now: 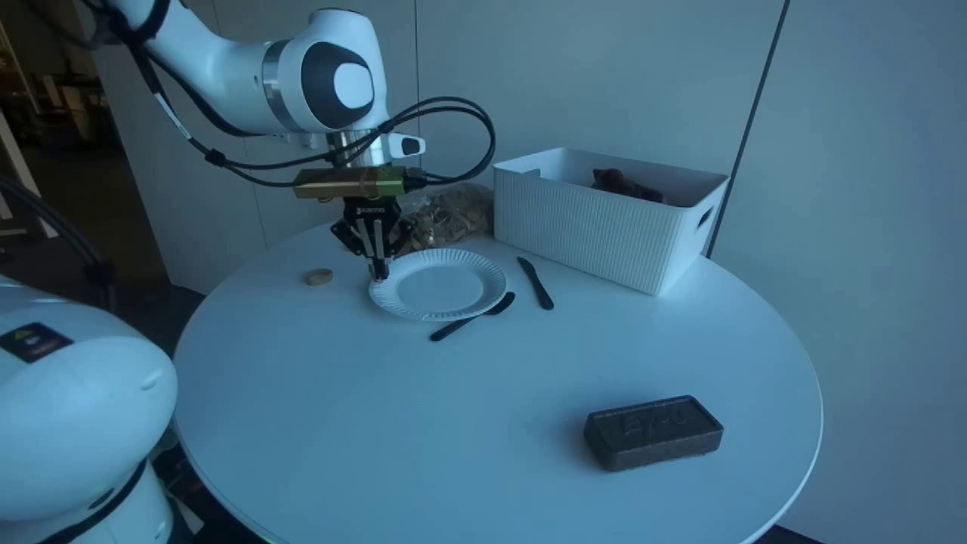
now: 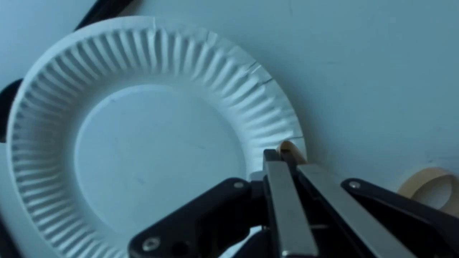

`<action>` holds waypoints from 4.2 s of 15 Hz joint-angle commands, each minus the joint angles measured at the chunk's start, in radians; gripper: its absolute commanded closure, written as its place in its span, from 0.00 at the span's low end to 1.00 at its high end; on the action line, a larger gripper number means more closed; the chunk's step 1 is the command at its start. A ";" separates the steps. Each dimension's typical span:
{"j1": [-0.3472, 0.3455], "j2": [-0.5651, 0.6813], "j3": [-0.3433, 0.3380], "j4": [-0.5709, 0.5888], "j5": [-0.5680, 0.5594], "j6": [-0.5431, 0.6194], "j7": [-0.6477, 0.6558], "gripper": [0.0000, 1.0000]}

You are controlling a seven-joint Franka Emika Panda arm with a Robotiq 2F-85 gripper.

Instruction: Take all the rubber bands off the plate and place them in the basket

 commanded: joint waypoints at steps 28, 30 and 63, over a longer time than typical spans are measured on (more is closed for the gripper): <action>-0.400 0.232 0.434 0.069 -1.263 0.652 0.921 0.94; -0.403 0.259 0.437 0.107 -1.352 0.644 0.996 0.93; -0.068 0.012 0.150 -0.155 -0.648 0.634 0.556 0.00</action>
